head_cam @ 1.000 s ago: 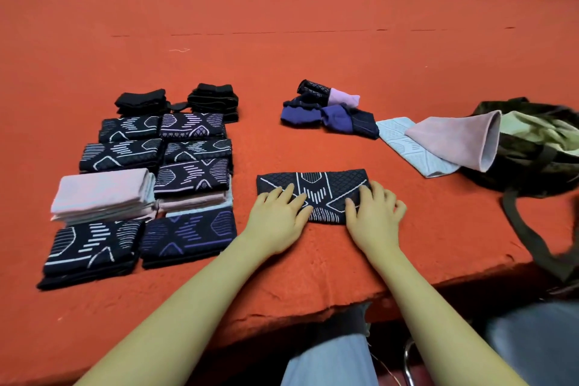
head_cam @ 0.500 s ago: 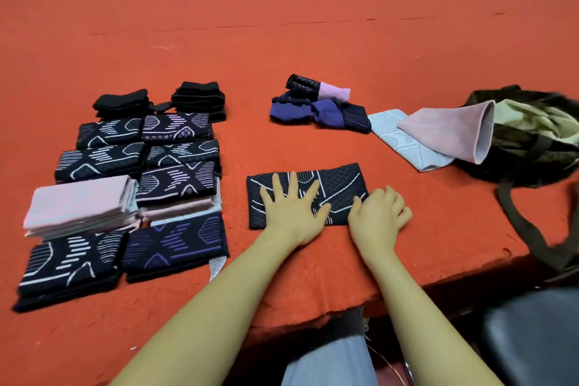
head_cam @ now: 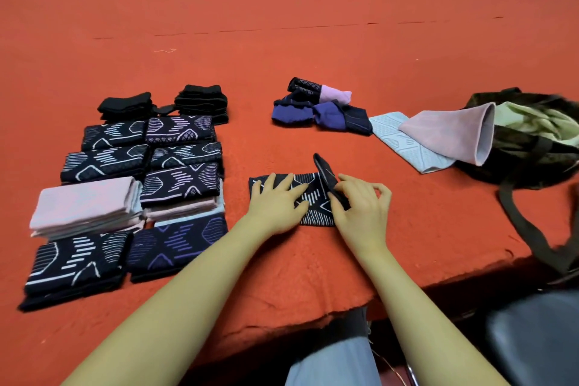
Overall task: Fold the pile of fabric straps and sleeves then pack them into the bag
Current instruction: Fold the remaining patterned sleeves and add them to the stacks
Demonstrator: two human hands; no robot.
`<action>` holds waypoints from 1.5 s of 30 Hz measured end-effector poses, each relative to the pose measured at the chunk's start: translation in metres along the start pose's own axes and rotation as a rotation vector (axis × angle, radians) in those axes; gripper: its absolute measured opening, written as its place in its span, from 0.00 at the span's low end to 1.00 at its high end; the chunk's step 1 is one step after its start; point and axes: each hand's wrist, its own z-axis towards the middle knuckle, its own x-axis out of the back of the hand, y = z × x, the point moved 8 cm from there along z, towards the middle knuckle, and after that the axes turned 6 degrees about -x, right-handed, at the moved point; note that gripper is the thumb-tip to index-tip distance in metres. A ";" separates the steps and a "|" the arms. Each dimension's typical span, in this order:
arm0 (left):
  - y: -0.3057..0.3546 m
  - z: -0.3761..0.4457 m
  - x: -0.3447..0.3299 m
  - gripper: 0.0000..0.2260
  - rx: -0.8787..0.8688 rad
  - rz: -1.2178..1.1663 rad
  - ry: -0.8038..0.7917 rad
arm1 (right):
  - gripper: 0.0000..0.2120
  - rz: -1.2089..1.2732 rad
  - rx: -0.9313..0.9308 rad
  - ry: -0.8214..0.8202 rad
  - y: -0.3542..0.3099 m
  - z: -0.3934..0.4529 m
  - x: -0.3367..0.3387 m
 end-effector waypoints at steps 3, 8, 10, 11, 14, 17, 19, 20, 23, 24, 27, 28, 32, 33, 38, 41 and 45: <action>-0.021 -0.005 0.018 0.23 0.059 0.087 0.056 | 0.04 0.031 0.054 -0.061 -0.016 0.005 -0.014; -0.040 -0.011 0.026 0.25 0.097 0.177 0.115 | 0.08 -0.016 0.092 -0.269 -0.034 0.003 -0.047; -0.040 -0.009 0.021 0.24 0.091 0.177 0.120 | 0.19 -0.055 0.082 -0.417 -0.036 -0.007 -0.060; -0.041 -0.007 0.018 0.24 0.090 0.173 0.119 | 0.22 -0.036 0.063 -0.477 -0.034 -0.010 -0.062; -0.044 -0.001 0.013 0.22 0.102 0.187 0.127 | 0.25 0.117 -0.026 -0.589 -0.026 -0.012 -0.058; -0.047 0.003 0.018 0.19 0.103 0.258 0.156 | 0.29 -0.053 0.028 -0.648 -0.025 -0.015 -0.063; -0.047 0.005 0.023 0.19 0.091 0.291 0.178 | 0.36 -0.244 0.084 -0.656 -0.025 -0.019 -0.070; -0.046 0.005 0.026 0.19 0.084 0.294 0.185 | 0.40 -0.301 0.077 -0.668 -0.024 -0.020 -0.072; -0.041 0.003 0.037 0.19 0.055 0.296 0.230 | 0.42 -0.347 0.049 -0.708 -0.018 -0.022 -0.077; -0.038 0.002 0.041 0.18 0.049 0.306 0.250 | 0.41 -0.348 0.049 -0.718 -0.018 -0.023 -0.077; -0.033 -0.006 0.048 0.15 0.078 0.304 0.315 | 0.34 -0.342 0.054 -0.711 -0.019 -0.023 -0.076; -0.032 -0.010 0.049 0.15 0.086 0.299 0.334 | 0.35 -0.343 0.055 -0.698 -0.020 -0.022 -0.075; -0.027 -0.027 0.040 0.15 0.067 0.259 0.387 | 0.38 -0.317 0.042 -0.650 -0.020 -0.022 -0.072; -0.026 -0.030 0.038 0.17 0.062 0.236 0.397 | 0.36 -0.287 0.024 -0.618 -0.019 -0.021 -0.070; -0.027 -0.046 0.044 0.27 0.017 0.215 0.572 | 0.23 -0.217 -0.004 -0.394 -0.021 -0.018 -0.053; -0.026 -0.052 0.055 0.26 -0.052 0.156 0.794 | 0.26 -0.171 -0.043 -0.436 -0.019 -0.018 -0.053; -0.018 -0.055 0.075 0.20 -0.051 -0.086 0.964 | 0.26 -0.037 -0.163 -0.516 -0.009 -0.016 -0.054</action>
